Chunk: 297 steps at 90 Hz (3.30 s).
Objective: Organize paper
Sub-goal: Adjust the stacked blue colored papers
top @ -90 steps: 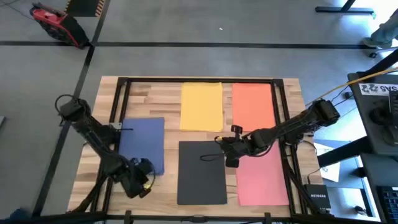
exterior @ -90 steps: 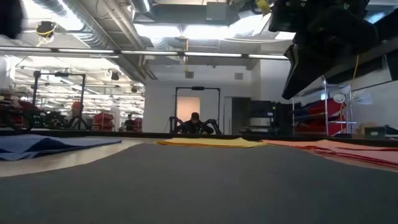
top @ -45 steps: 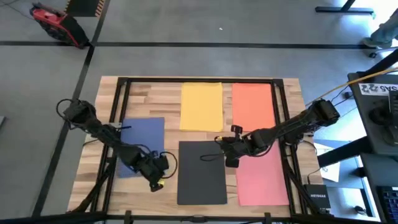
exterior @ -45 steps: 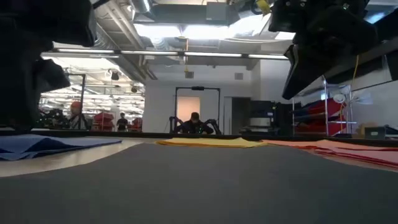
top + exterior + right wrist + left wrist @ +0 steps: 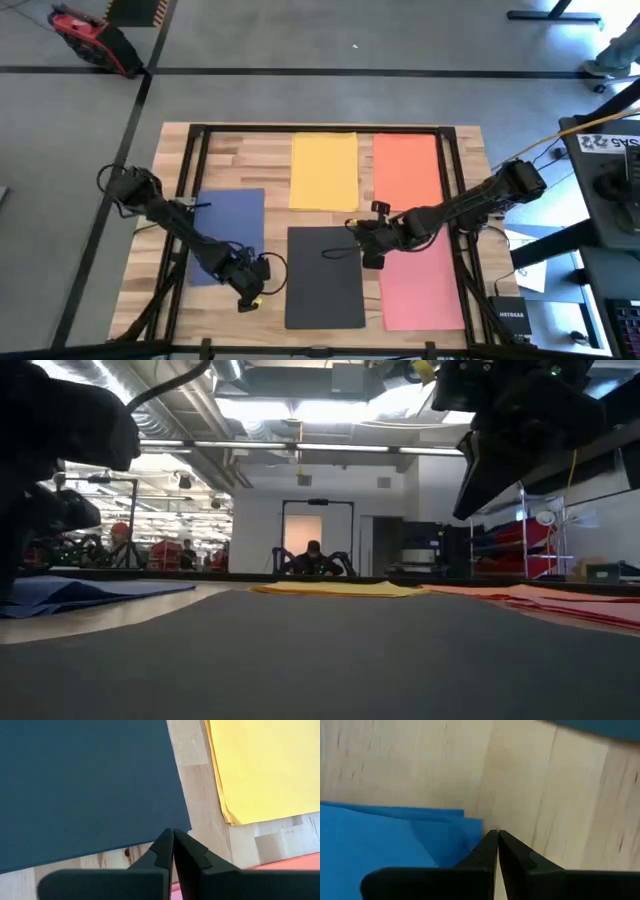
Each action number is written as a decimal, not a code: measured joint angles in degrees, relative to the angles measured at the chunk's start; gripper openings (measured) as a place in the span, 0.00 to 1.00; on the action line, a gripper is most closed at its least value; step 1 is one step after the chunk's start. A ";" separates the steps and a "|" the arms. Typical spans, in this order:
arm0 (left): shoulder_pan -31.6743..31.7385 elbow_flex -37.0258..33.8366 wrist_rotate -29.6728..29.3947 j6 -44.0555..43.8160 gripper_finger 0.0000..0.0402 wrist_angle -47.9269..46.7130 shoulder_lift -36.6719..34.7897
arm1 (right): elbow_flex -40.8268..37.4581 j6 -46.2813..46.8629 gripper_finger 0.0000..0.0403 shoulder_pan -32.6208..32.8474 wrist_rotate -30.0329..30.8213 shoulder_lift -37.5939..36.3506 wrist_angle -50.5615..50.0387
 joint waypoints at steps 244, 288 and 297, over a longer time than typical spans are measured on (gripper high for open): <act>25.68 -18.97 -6.38 -33.49 0.00 -16.97 -24.56 | 0.00 -5.38 0.00 0.13 -0.44 -13.09 -0.81; 25.68 -19.89 -6.74 -28.04 0.00 -10.60 -24.25 | 0.00 -5.38 0.00 0.11 -0.43 -13.07 -0.92; 25.68 -19.89 -6.69 -27.05 0.00 -10.60 -24.23 | 0.00 -5.38 0.00 0.11 -0.43 -13.07 -0.92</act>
